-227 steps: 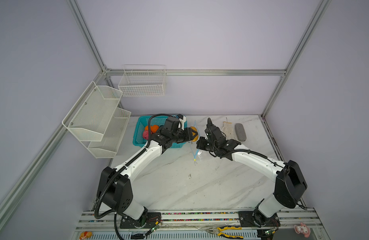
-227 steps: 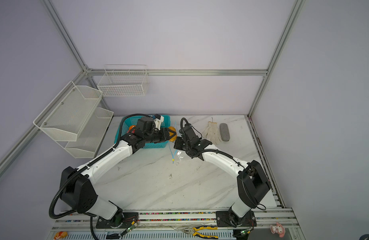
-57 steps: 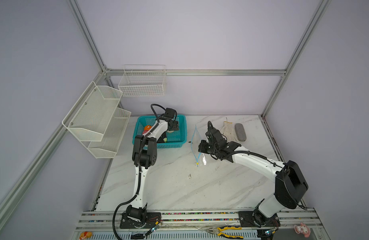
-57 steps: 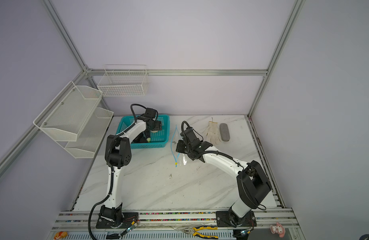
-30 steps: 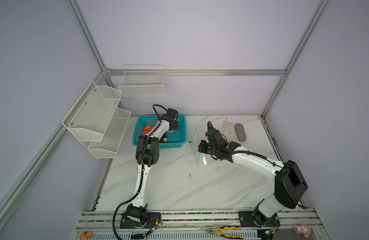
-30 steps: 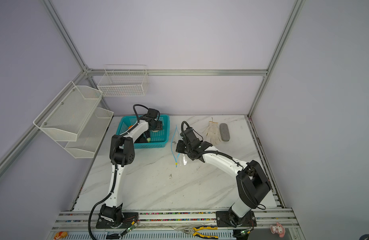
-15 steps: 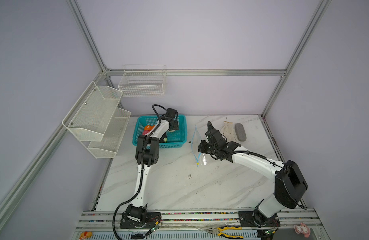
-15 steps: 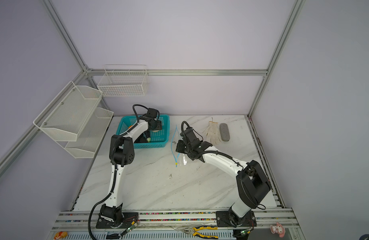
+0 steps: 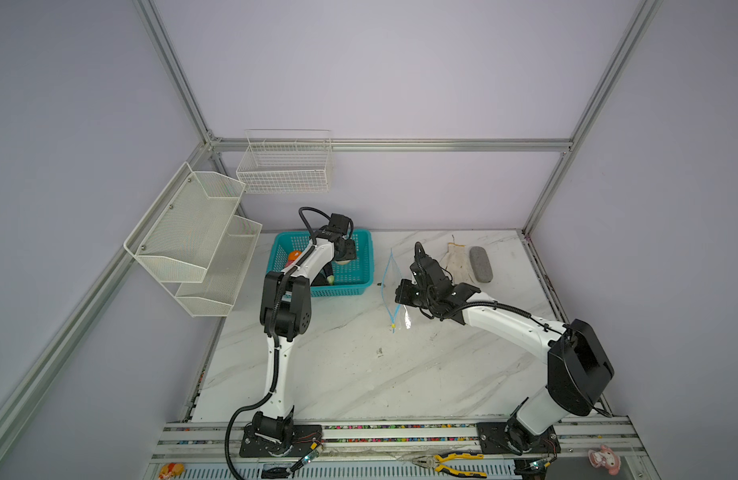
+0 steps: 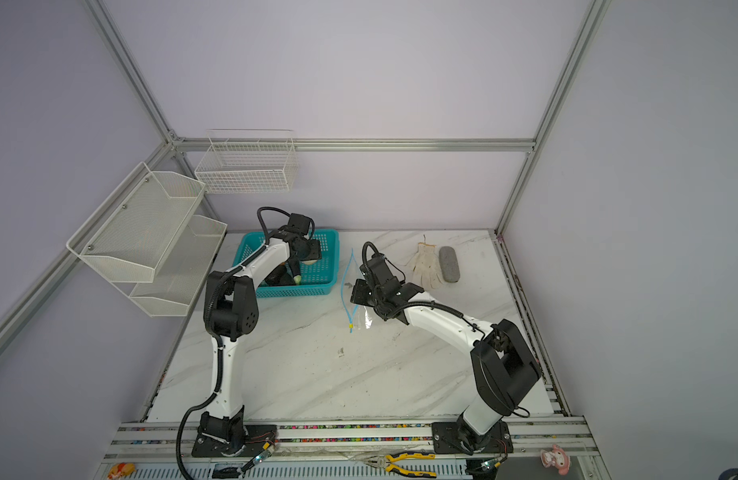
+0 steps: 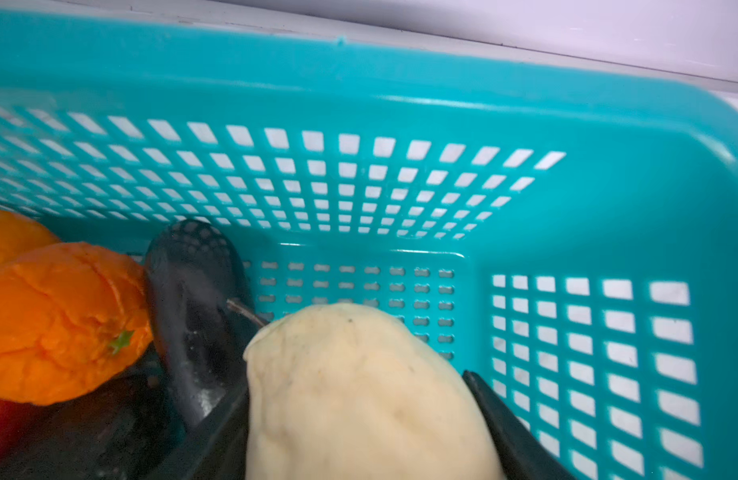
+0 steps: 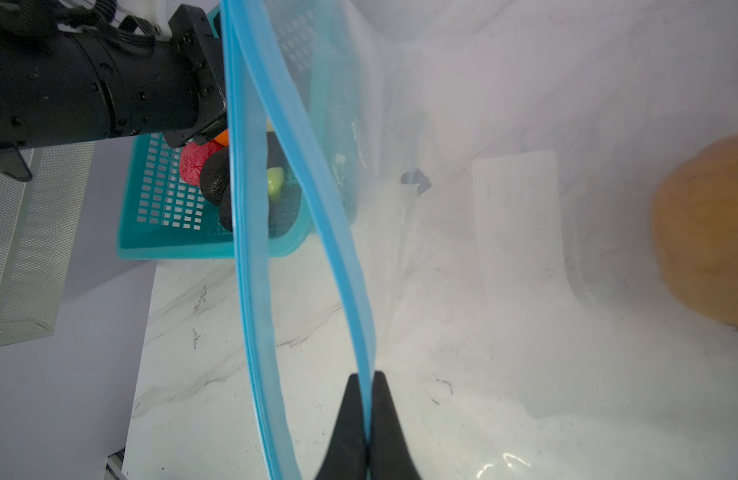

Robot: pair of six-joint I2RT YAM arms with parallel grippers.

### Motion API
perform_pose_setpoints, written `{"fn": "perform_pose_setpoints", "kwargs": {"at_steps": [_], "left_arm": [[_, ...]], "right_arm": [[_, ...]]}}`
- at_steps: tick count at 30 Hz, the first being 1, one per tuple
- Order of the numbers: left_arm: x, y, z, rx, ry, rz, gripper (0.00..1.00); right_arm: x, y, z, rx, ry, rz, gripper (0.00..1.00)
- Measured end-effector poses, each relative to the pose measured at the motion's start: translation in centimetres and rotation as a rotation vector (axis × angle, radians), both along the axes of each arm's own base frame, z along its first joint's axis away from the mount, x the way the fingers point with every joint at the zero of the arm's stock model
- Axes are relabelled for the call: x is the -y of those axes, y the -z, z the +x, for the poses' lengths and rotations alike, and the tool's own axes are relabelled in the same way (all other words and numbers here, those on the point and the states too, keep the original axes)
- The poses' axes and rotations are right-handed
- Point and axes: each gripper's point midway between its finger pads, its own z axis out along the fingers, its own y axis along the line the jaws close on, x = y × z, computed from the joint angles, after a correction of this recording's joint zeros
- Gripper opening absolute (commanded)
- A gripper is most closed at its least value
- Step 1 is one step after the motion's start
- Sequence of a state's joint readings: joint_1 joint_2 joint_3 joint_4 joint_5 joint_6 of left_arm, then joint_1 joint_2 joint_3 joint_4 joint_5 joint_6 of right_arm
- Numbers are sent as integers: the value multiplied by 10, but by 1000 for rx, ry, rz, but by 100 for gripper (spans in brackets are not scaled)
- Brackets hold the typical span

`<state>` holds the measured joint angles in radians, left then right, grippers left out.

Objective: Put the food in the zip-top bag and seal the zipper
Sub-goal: 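Lift the cream pear out of the teal basket with the left gripper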

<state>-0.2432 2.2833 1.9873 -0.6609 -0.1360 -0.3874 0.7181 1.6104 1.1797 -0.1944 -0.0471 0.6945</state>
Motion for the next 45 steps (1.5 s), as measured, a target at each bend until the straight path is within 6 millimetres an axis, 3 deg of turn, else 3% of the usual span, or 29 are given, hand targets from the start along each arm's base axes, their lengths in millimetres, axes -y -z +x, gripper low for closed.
{"fn": "perform_pose_setpoints", "kwargs": {"at_steps": [10,15,21,26,31,40,45], "left_arm": [[14,9,-32,-75,3,-89,55],[19,-11,-52,-60,8,-128,55],[22,-41,-53,7,17,-144,54],[24,-42,-53,15,24,-155,53],[28,-38,-66,-13,29,-184,52],[43,-82,-92,50,80,-277,52],[52,-95,-114,68,118,-374,52]], "right_arm": [[0,0,0,-1,-1,0,0],[0,1,0,-1,-1,-1,0],[0,1,0,-2,-1,1,0],[-1,3,0,-7,1,3,0],[-3,6,0,-18,-5,5,0],[-6,12,0,-35,-13,4,0],[-11,8,0,-28,-29,27,0]]}}
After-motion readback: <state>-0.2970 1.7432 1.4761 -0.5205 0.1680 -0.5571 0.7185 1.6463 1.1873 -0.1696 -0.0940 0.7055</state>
